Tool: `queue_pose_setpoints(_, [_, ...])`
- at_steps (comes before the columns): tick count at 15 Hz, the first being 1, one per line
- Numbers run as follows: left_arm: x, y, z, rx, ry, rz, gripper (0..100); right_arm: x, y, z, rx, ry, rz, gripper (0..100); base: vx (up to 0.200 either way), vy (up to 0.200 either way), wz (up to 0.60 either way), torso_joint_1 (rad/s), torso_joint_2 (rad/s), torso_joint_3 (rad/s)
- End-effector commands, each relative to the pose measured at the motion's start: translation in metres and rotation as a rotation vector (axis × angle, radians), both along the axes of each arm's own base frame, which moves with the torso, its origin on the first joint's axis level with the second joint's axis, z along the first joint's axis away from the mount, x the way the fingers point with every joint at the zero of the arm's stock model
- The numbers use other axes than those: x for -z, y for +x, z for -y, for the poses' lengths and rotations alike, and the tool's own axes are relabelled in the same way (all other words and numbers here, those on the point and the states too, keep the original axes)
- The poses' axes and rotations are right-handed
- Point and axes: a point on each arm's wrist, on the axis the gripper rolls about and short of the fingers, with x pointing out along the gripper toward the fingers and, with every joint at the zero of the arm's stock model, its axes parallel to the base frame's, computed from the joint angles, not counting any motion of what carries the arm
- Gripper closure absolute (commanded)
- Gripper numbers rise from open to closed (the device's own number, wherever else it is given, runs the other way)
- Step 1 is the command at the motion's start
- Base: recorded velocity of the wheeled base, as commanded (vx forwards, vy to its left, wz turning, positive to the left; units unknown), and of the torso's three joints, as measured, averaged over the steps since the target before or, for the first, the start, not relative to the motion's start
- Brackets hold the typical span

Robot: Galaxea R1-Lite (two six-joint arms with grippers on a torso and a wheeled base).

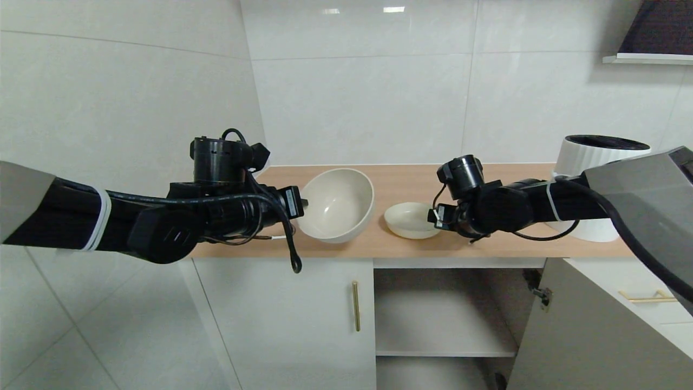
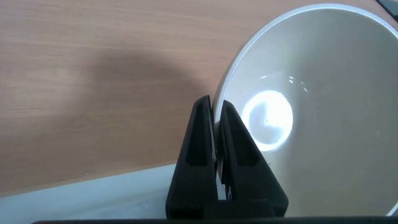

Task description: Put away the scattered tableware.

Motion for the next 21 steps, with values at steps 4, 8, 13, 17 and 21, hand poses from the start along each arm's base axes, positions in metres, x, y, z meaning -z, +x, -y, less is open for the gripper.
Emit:
queue_pose_setpoints(4, [-0.001, 0.0, 0.0, 0.001, -0.001, 0.001, 100, 0.003, 0.0, -0.001, -0.002, -0.002, -0.006, 100, 0.0, 0.0, 0.0, 0.0, 0.0, 0.0])
queue_pose_setpoints(8, [-0.002, -0.004, -0.001, 0.002, -0.002, 0.004, 100, -0.009, -0.007, 0.001, -0.001, 0.02, 0.006, 100, 0.0, 0.0, 0.0, 0.0, 0.0, 0.0])
queue_pose_setpoints(13, [0.001, -0.015, -0.004, 0.007, 0.003, -0.018, 100, -0.038, -0.032, 0.013, -0.027, 0.056, 0.023, 100, 0.0, 0.0, 0.0, 0.0, 0.0, 0.0])
queue_pose_setpoints(17, [0.0, -0.056, -0.008, 0.054, 0.004, -0.049, 100, -0.068, -0.082, 0.035, -0.165, 0.158, -0.009, 100, 0.0, 0.0, 0.0, 0.0, 0.0, 0.0])
queue_pose_setpoints(21, [0.013, -0.072, -0.009, 0.086, 0.006, -0.11, 100, -0.069, -0.12, 0.052, -0.237, 0.198, -0.066, 100, 0.0, 0.0, 0.0, 0.0, 0.0, 0.0])
